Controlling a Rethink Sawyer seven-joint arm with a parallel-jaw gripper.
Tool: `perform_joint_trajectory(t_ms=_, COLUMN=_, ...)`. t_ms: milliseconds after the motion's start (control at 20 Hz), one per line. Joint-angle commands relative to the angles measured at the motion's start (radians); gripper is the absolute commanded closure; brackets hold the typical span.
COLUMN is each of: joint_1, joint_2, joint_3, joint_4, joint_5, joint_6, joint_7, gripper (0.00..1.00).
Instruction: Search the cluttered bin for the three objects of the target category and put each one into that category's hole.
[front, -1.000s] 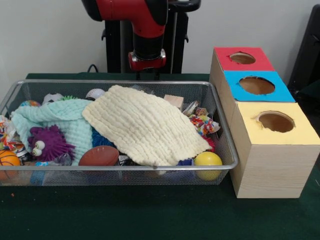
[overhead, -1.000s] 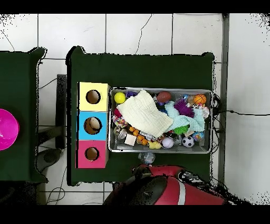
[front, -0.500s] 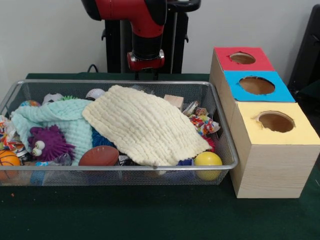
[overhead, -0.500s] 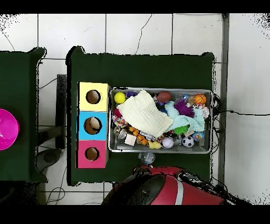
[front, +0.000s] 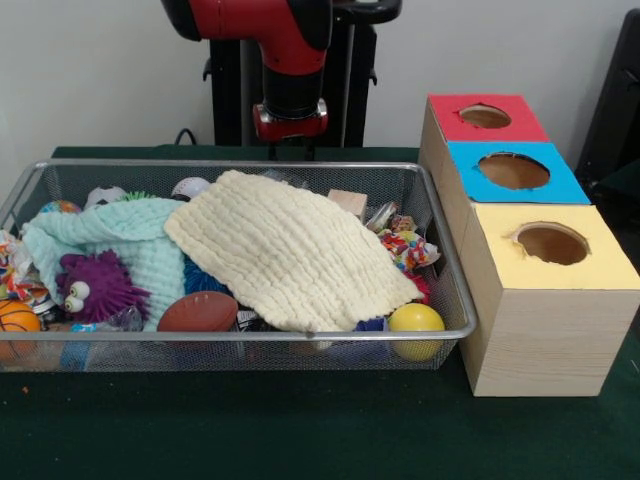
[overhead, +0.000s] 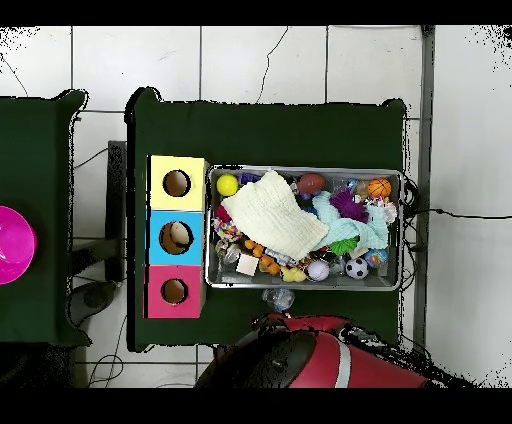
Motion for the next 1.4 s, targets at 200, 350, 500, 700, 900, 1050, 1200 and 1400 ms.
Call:
perform_joint_trajectory(t_ms=200, joint_1=-0.077, joint_2=0.000, joint_3=0.054, joint_4=-0.153, joint_5=-0.040, joint_6=0.004, joint_7=0.057, gripper=0.00)
perform_joint_trajectory(t_ms=350, joint_1=-0.109, joint_2=-0.004, joint_3=0.070, joint_4=-0.155, joint_5=-0.059, joint_6=0.018, joint_7=0.036, gripper=0.00)
perform_joint_trajectory(t_ms=500, joint_1=-0.124, joint_2=-0.005, joint_3=0.080, joint_4=-0.161, joint_5=-0.074, joint_6=0.025, joint_7=0.027, gripper=0.00)
perform_joint_trajectory(t_ms=700, joint_1=-0.113, joint_2=-0.002, joint_3=0.074, joint_4=-0.160, joint_5=-0.083, joint_6=0.016, joint_7=0.048, gripper=0.00)
perform_joint_trajectory(t_ms=900, joint_1=-0.097, joint_2=-0.001, joint_3=0.065, joint_4=-0.164, joint_5=-0.085, joint_6=0.009, joint_7=0.063, gripper=0.00)
perform_joint_trajectory(t_ms=1050, joint_1=-0.099, joint_2=-0.003, joint_3=0.070, joint_4=-0.163, joint_5=-0.097, joint_6=-0.006, joint_7=0.062, gripper=0.00)
perform_joint_trajectory(t_ms=1200, joint_1=-0.100, joint_2=-0.004, joint_3=0.073, joint_4=-0.164, joint_5=-0.102, joint_6=-0.003, joint_7=0.061, gripper=0.00)
perform_joint_trajectory(t_ms=1400, joint_1=-0.088, joint_2=-0.007, joint_3=0.062, joint_4=-0.164, joint_5=-0.102, joint_6=-0.011, joint_7=0.072, gripper=0.00)
